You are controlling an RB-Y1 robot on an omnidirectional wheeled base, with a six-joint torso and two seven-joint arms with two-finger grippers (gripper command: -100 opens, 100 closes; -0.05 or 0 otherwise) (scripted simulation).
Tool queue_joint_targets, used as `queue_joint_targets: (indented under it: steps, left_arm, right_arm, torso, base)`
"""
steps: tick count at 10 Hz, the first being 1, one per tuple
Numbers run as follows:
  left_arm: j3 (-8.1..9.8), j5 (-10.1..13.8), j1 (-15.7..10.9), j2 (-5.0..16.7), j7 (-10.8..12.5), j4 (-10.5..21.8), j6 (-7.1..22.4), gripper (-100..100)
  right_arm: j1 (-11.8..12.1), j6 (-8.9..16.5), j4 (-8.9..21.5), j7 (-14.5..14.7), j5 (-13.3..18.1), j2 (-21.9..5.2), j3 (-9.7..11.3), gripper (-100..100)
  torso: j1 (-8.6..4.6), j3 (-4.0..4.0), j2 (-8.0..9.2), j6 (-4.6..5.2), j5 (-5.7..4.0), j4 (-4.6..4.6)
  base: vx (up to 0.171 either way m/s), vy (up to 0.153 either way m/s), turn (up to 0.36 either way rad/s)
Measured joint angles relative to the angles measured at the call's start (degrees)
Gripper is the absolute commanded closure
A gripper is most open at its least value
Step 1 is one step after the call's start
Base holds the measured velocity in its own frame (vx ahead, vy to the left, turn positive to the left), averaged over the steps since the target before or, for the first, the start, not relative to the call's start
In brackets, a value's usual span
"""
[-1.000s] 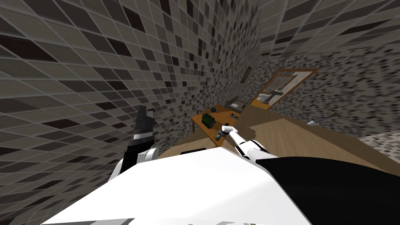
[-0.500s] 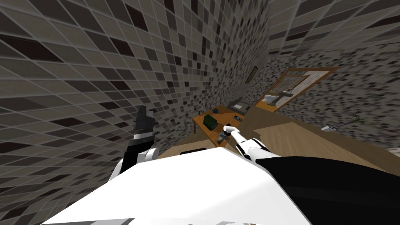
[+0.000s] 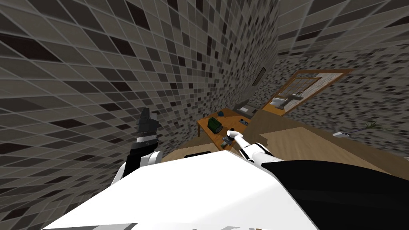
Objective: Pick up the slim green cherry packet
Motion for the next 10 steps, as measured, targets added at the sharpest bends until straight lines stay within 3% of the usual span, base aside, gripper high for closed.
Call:
queue_joint_targets:
  steps: [1,5,6,7,9,10]
  left_arm:
    - [0.0,0.0,0.0,0.0,0.0,0.0,0.0,0]
    - [-0.01,0.0,0.0,-0.01,0.0,0.0,0.0,0]
    - [-0.01,0.0,0.0,-0.01,0.0,0.0,0.0,0]
    - [-0.01,0.0,0.0,-0.01,0.0,0.0,0.0,0]
    - [-0.01,0.0,0.0,-0.01,0.0,0.0,0.0,0]
    - [-0.01,0.0,0.0,-0.01,0.0,0.0,0.0,0]
  right_arm:
    - [-0.04,-0.23,0.13,-0.11,0.07,0.1,0.03,100]
    - [-0.03,-0.16,0.13,-0.17,0.03,0.02,-0.03,100]
    - [-0.03,-0.16,0.13,-0.17,0.04,0.02,-0.03,0]
    - [-0.03,-0.16,0.13,-0.17,0.04,0.02,-0.03,100]
    - [-0.15,1.84,-1.48,0.53,-1.03,-1.79,-0.27,100]
    - [-0.12,2.1,-1.58,0.66,-1.09,-1.93,-0.3,0]
  torso:
    - [0.13,0.01,0.02,0.01,0.03,0.01]
    - [0.15,-0.08,-0.1,-0.08,-0.05,-0.06]
    - [0.15,-0.08,-0.11,-0.08,-0.05,-0.05]
    - [0.15,-0.08,-0.11,-0.08,-0.05,-0.06]
    - [0.44,-0.05,-0.06,-0.06,0.03,-0.04]
    - [0.34,-0.06,-0.08,-0.09,-0.01,-0.04]
  base:
    - [0.0,-0.008,-0.011]
    - [0.0,0.0,0.0]
    - [0.0,0.0,0.0]
    - [-0.007,0.047,-0.059]
    - [-0.005,0.061,-0.047]
    - [-0.001,0.006,0.002]
